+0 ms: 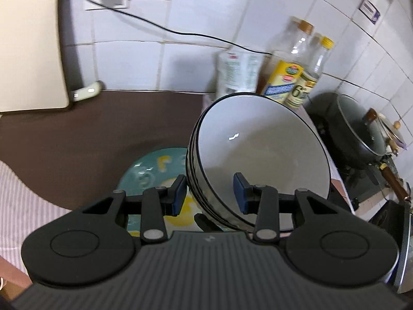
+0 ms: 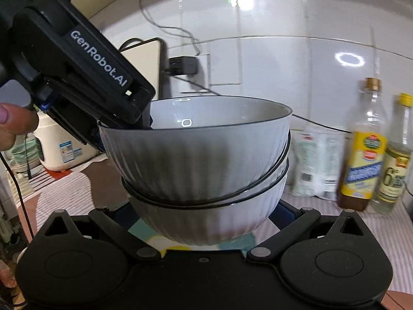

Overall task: Organize plates and bowls
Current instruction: 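Lower the bowl stack onto the blue egg-print plate and open the left gripper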

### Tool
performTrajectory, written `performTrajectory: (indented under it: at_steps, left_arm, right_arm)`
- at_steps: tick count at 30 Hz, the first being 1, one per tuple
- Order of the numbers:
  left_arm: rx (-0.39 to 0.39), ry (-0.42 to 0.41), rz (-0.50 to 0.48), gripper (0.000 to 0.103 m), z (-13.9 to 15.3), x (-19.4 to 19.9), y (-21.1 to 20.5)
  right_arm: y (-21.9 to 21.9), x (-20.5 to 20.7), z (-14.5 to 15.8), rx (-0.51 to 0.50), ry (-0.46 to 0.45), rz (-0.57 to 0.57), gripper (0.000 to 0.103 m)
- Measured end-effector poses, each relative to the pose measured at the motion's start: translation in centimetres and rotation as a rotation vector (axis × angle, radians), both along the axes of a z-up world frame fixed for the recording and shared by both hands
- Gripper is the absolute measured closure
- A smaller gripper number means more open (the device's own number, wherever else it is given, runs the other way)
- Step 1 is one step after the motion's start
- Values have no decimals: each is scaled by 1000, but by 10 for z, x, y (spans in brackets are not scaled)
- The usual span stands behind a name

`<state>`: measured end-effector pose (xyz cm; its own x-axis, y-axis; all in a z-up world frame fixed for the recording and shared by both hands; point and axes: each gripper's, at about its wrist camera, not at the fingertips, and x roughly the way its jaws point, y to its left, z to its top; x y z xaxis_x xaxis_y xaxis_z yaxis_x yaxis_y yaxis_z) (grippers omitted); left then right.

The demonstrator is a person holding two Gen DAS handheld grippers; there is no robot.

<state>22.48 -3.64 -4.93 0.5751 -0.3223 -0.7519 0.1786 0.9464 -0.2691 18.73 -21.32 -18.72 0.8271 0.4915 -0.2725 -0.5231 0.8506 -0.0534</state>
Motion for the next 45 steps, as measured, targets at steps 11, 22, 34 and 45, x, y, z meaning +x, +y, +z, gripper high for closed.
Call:
performTrajectory:
  at_steps: [11, 22, 34, 45]
  left_arm:
    - [18, 70, 48, 65, -39, 3, 30]
    - [37, 107, 33, 65, -71, 23, 28]
    - [71, 91, 16, 65, -74, 20, 26]
    - [60, 87, 52, 63, -77, 19, 24]
  right_arm:
    - [33, 11, -31, -28, 117, 32, 0]
    - [37, 26, -53, -39, 189, -1, 0]
    - [42, 23, -57, -61, 204, -11, 0]
    - [46, 27, -53, -113, 258, -49, 0]
